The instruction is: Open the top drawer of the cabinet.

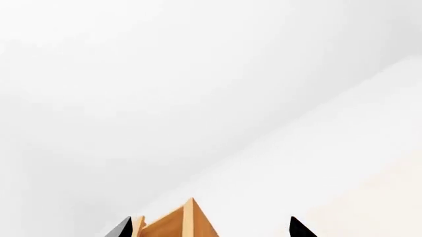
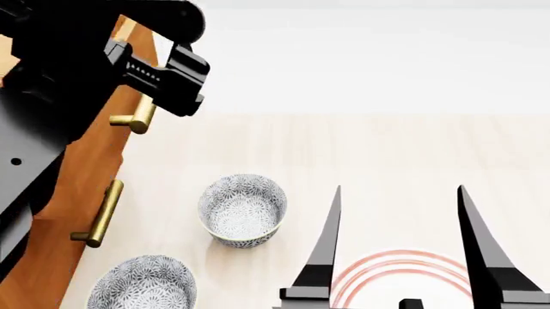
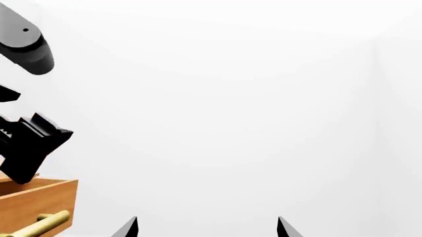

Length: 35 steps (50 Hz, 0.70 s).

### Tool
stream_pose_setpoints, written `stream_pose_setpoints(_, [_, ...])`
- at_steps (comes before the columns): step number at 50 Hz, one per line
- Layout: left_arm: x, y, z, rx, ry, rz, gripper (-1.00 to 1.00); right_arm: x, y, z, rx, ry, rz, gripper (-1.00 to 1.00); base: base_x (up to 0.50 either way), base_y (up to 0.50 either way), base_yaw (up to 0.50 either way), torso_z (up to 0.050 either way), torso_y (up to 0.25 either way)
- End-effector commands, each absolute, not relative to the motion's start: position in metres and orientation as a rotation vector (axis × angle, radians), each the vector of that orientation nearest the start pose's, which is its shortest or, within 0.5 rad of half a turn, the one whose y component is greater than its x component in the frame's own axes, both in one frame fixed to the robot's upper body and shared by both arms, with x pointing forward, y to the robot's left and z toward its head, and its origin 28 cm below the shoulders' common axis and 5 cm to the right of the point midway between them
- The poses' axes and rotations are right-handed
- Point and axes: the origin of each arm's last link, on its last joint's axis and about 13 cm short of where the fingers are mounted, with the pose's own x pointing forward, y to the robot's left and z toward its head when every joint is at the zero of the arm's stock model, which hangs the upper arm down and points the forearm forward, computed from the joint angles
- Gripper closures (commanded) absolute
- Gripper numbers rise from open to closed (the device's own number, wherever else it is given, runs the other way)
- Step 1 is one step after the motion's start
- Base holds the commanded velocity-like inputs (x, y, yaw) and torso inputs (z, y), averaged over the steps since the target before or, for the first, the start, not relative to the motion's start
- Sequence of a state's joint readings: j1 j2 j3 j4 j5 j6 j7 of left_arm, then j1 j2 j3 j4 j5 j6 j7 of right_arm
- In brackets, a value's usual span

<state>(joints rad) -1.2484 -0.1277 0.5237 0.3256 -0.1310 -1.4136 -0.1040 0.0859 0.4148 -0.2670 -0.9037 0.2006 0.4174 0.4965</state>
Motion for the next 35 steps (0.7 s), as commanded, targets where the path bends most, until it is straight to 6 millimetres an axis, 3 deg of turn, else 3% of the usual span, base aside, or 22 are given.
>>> stream_pose_setpoints(1, [0.302, 0.161, 0.345, 0.421, 0.0, -0.092, -1.0, 0.171, -0.093, 0.169, -0.08, -0.486, -0.02, -1.0, 0.0, 0.0, 0.0, 0.0, 0.0])
stream_pose_setpoints(12, [0.317, 0.172, 0.372, 0.367, 0.252, 0.009, -1.0, 0.171, -0.093, 0.169, -0.075, -0.489, -0.013, -1.0, 0.0, 0.0, 0.0, 0.0, 0.0])
stream_pose_setpoints(16, [0.323, 0.173, 0.382, 0.251, 0.37, -0.031, -1.0, 0.171, -0.093, 0.169, -0.075, -0.487, -0.013, -1.0, 0.0, 0.0, 0.0, 0.0, 0.0])
stream_pose_setpoints(20, [0.323, 0.173, 0.389, 0.275, 0.454, -0.06, -1.0, 0.171, -0.093, 0.169, -0.075, -0.486, -0.013, -1.0, 0.0, 0.0, 0.0, 0.0, 0.0])
stream_pose_setpoints(22, [0.324, 0.173, 0.389, 0.3, 0.464, -0.058, -1.0, 0.171, -0.093, 0.168, -0.076, -0.485, -0.012, -1.0, 0.0, 0.0, 0.0, 0.0, 0.0])
stream_pose_setpoints(35, [0.32, 0.169, 0.417, 0.067, 0.648, -0.231, -1.0, 0.17, -0.094, 0.17, -0.072, -0.489, -0.013, -1.0, 0.0, 0.0, 0.0, 0.0, 0.0])
